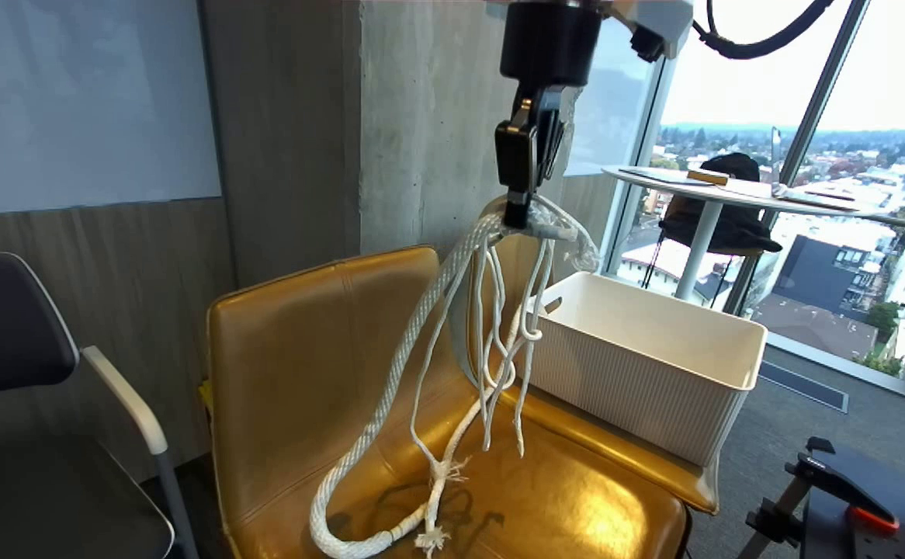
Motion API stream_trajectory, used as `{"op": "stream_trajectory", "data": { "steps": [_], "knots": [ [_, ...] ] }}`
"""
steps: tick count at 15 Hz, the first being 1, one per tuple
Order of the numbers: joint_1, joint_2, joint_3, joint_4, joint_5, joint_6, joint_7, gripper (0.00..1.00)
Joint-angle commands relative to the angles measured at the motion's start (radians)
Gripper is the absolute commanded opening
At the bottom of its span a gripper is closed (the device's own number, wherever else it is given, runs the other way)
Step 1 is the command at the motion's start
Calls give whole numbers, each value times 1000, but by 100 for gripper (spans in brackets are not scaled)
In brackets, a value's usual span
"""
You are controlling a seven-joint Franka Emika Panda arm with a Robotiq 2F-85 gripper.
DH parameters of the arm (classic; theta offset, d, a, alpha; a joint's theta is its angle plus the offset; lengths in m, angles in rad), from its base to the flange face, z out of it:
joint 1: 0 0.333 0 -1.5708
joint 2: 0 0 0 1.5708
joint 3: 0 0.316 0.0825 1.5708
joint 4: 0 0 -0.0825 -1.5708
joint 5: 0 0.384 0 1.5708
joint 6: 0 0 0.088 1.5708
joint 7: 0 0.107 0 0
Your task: Put the pieces of rope into the white object, then take them out
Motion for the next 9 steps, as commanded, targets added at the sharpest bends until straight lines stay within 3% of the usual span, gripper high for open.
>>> {"op": "stream_trajectory", "data": {
  "steps": [1,2,3,5,9],
  "knots": [
    [-12,-23,-2,-73,3,76,-24,3],
    [-14,-20,-2,-83,6,90,-26,3],
    [-15,-17,-1,-90,8,100,-27,36],
    [-18,-20,-1,-107,11,112,-31,43],
    [-28,-24,-5,-122,12,123,-41,72]
  ]
}}
